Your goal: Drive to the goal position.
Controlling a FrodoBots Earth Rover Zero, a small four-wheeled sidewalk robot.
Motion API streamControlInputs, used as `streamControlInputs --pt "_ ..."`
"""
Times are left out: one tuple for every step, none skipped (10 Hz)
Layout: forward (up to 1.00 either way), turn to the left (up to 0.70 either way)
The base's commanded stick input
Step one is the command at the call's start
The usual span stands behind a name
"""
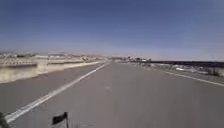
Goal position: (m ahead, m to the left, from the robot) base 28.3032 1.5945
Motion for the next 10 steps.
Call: streamControlInputs --pt "1.0 0.0" --pt "1.0 0.0" --pt "1.0 0.0" --pt "1.0 0.0" --pt "1.0 0.0" --pt "1.0 0.0" --pt "1.0 0.0" --pt "1.0 0.0" --pt "1.0 0.0" --pt "1.0 0.0"
